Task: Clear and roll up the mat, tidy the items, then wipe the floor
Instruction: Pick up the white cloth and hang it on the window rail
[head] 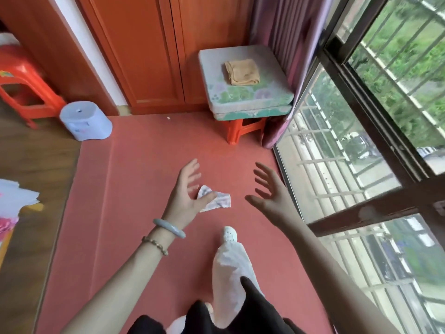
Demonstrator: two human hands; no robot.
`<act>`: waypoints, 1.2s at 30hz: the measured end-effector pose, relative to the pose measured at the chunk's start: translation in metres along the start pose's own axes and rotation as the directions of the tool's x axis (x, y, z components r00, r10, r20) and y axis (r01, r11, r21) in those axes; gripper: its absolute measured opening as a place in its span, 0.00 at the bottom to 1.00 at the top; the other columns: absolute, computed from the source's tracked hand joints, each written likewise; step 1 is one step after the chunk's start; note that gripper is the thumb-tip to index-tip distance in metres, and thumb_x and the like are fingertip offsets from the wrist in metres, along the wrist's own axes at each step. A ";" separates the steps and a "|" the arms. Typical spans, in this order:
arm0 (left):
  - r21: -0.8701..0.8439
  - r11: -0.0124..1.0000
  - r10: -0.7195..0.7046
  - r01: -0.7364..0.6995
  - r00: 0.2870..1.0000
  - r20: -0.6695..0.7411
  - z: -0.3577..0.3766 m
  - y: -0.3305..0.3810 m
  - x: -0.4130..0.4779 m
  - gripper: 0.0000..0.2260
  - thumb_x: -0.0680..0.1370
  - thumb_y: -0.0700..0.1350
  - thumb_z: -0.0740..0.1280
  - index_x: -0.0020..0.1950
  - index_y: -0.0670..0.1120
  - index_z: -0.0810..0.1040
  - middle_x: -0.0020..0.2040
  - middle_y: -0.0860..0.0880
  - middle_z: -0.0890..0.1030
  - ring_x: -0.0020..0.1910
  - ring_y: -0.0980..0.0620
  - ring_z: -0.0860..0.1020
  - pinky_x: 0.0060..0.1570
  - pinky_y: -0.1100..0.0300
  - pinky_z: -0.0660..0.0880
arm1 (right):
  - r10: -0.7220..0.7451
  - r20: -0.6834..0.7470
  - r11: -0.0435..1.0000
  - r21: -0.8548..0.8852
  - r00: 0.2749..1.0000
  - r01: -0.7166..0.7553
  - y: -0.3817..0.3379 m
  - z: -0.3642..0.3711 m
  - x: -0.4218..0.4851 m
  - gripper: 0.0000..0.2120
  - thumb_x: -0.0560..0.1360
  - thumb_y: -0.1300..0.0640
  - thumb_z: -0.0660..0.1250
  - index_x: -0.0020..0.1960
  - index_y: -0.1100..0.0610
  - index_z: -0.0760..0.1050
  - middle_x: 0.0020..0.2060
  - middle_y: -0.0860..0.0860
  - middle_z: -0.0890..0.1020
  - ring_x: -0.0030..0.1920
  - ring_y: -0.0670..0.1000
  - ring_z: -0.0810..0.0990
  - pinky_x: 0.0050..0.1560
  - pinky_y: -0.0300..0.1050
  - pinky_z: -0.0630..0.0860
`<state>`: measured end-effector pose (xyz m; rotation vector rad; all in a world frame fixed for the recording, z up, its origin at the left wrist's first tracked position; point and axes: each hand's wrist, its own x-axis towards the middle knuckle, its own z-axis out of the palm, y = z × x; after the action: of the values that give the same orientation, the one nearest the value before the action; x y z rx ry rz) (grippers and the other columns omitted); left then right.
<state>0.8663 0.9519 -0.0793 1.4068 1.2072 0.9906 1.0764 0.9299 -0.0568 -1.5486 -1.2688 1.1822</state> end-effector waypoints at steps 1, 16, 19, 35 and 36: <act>0.003 1.000 -0.016 0.016 1.000 0.003 0.004 -0.003 0.020 0.35 0.64 0.58 0.73 0.66 0.64 0.59 0.68 0.56 0.67 0.65 0.62 0.69 0.59 0.66 0.69 | 0.013 0.009 1.000 -0.002 1.000 -0.013 0.004 -0.003 0.019 0.36 0.67 0.71 0.70 0.66 0.43 0.63 0.62 0.47 0.72 0.63 0.46 0.72 0.60 0.41 0.71; 0.148 0.912 -0.370 0.382 0.923 -0.102 0.016 -0.158 0.238 0.32 0.70 0.45 0.73 0.70 0.53 0.62 0.69 0.53 0.67 0.62 0.58 0.71 0.58 0.63 0.71 | 0.257 0.153 0.965 -0.101 0.954 -0.243 0.118 0.007 0.274 0.31 0.69 0.67 0.71 0.67 0.48 0.67 0.63 0.48 0.74 0.62 0.46 0.73 0.61 0.42 0.72; 0.214 0.856 -0.455 0.470 0.882 -0.118 0.014 -0.229 0.257 0.31 0.71 0.43 0.73 0.71 0.50 0.63 0.69 0.52 0.68 0.60 0.57 0.72 0.55 0.64 0.71 | 0.323 0.151 0.942 -0.144 0.934 -0.303 0.179 0.032 0.302 0.30 0.70 0.66 0.70 0.68 0.53 0.67 0.62 0.46 0.74 0.60 0.45 0.73 0.61 0.41 0.73; 0.629 0.703 -0.518 0.332 0.845 0.133 0.077 -0.686 0.265 0.17 0.72 0.42 0.71 0.60 0.45 0.75 0.57 0.50 0.77 0.53 0.52 0.76 0.56 0.62 0.70 | 0.450 0.098 0.818 -0.444 0.888 -0.366 0.634 0.137 0.396 0.20 0.69 0.64 0.70 0.60 0.58 0.75 0.52 0.54 0.81 0.51 0.50 0.79 0.55 0.47 0.76; 0.657 0.686 -0.527 0.314 0.836 0.151 0.079 -0.710 0.264 0.15 0.73 0.42 0.70 0.58 0.44 0.76 0.57 0.49 0.78 0.53 0.51 0.76 0.56 0.63 0.68 | 0.457 0.113 0.802 -0.480 0.882 -0.354 0.659 0.140 0.400 0.20 0.69 0.64 0.71 0.60 0.57 0.75 0.53 0.55 0.81 0.53 0.51 0.79 0.56 0.49 0.76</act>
<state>0.8651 1.2053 -0.7978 1.5789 1.5745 -0.0069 1.1249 1.2048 -0.7893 -2.1650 -1.4738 1.4349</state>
